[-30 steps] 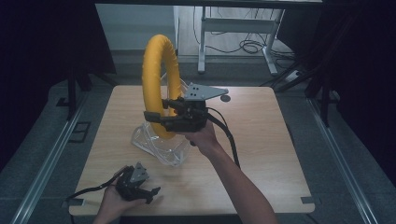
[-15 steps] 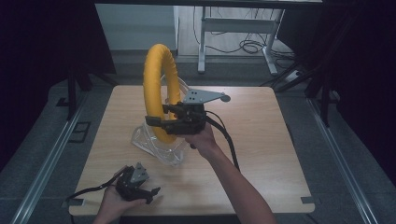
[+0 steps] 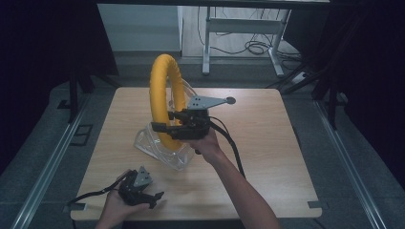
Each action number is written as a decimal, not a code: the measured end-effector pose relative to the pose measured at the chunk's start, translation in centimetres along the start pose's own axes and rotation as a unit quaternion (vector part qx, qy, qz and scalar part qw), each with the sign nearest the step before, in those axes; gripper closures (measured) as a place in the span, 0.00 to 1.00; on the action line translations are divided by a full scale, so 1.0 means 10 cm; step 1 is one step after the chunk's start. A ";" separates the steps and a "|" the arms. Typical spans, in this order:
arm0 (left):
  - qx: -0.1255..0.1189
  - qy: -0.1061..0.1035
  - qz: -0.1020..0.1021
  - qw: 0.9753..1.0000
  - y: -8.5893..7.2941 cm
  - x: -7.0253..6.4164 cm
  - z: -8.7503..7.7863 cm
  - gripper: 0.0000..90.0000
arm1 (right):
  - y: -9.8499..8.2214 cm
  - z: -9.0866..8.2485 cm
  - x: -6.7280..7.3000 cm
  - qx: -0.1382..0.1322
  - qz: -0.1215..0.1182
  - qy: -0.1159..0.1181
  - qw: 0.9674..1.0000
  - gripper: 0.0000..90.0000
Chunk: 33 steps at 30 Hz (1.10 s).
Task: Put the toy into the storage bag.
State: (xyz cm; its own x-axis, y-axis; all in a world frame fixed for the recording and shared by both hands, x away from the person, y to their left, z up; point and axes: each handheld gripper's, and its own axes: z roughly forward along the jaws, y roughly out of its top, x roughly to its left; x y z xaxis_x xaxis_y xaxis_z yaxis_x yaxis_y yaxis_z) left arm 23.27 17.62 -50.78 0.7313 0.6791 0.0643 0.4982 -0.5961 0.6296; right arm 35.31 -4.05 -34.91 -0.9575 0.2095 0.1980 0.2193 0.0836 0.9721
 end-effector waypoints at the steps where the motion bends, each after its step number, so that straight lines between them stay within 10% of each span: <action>1: 0.000 0.000 0.000 1.000 0.00 0.00 0.00 0.16 | -0.02 0.01 -0.01 0.001 0.001 -0.001 1.000 0.54; 33: 0.006 -0.005 0.004 1.000 0.00 -0.01 0.02 0.16 | -0.50 0.12 -0.25 0.019 0.023 0.008 1.000 0.54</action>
State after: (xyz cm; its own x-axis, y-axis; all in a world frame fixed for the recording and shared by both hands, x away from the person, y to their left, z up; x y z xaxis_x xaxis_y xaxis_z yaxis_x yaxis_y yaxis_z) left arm 23.29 17.51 -50.93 0.7390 0.6708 0.0615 0.4981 -0.6057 0.6204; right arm 36.90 -3.78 -40.39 -0.9495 0.1975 0.2440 0.2692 0.1121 0.9565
